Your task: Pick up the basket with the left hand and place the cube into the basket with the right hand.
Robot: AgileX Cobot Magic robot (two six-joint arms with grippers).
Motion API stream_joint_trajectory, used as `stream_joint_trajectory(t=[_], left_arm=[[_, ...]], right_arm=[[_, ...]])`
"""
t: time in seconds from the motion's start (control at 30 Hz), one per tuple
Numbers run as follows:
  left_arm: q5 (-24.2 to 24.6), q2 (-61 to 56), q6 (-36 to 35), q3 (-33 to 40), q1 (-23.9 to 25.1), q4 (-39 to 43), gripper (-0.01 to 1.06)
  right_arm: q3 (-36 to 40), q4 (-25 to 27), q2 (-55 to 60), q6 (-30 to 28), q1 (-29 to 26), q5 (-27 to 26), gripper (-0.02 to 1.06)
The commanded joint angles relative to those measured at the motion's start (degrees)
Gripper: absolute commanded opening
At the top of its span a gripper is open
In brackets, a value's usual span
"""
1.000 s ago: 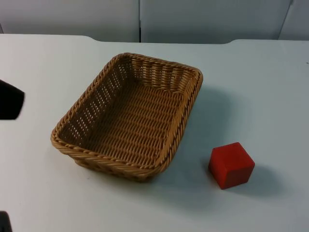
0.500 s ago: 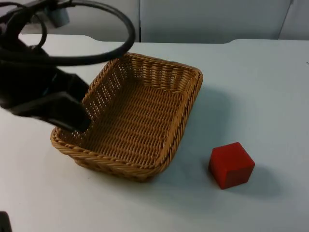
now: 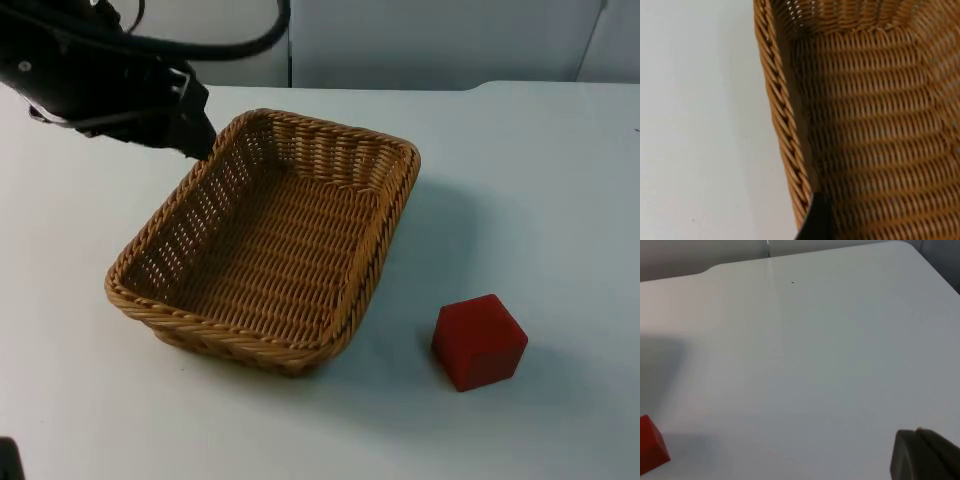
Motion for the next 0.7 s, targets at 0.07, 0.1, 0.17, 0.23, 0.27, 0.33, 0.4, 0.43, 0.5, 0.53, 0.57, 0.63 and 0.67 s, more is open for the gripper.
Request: stream_joint_trajectory(t=[0.07, 0.1, 0.17, 0.23, 0.27, 0.33, 0.4, 0.43, 0.5, 0.53, 0.57, 0.63, 0.67], left_arm=[[-0.8, 3.8, 0.0, -1.2, -0.4, 2.5, 0.7], [-1.7, 4.9, 0.0, -1.2, -0.4, 2.6, 0.7], [-3.1, 7.2, 0.0, -1.2, -0.4, 2.9, 0.7], [-3.9, 8.1, 0.0, -1.2, -0.4, 3.5, 0.7], [-4.9, 9.8, 0.0, -1.2, -0.4, 4.8, 0.7], [-6.5, 11.6, 0.0, -1.2, -0.4, 6.4, 0.7], [-7.1, 12.6, 0.0, -1.2, -0.4, 6.8, 0.7], [-7.6, 13.4, 0.0, -1.2, -0.4, 6.9, 0.7], [-8.4, 14.8, 0.0, -1.2, -0.4, 6.9, 0.7], [-8.3, 15.6, 0.0, -1.2, -0.4, 6.9, 0.7], [-8.3, 15.6, 0.0, -1.2, -0.4, 6.9, 0.7], [-7.5, 17.4, 0.0, -1.6, -0.4, 6.9, 0.64], [-6.4, 18.3, 0.0, -2.0, -0.4, 6.9, 0.54]], right_arm=[[0.3, -0.5, -0.2, 0.0, -0.3, -0.3, 0.0], [0.3, -0.5, -0.2, 0.0, -0.3, -0.3, 0.0], [0.3, -0.5, -0.2, 0.0, -0.3, -0.3, 0.0], [0.3, -0.5, -0.2, 0.0, -0.3, -0.3, 0.0], [0.3, -0.5, -0.2, 0.0, -0.3, -0.3, 0.0], [0.3, -0.5, -0.2, 0.0, -0.3, -0.3, 0.0], [0.3, -0.5, -0.2, 0.0, -0.3, -0.3, 0.0], [0.3, -0.5, -0.2, 0.0, -0.3, -0.3, 0.0], [0.3, -0.5, -0.2, 0.0, -0.3, -0.3, 0.0], [0.3, -0.5, -0.2, 0.0, -0.3, -0.3, 0.0], [0.3, -0.5, -0.2, 0.0, -0.3, -0.3, 0.0], [0.3, -0.5, -0.2, 0.0, -0.3, -0.3, 0.0], [0.3, -0.5, -0.2, 0.0, -0.3, -0.3, 0.0]])
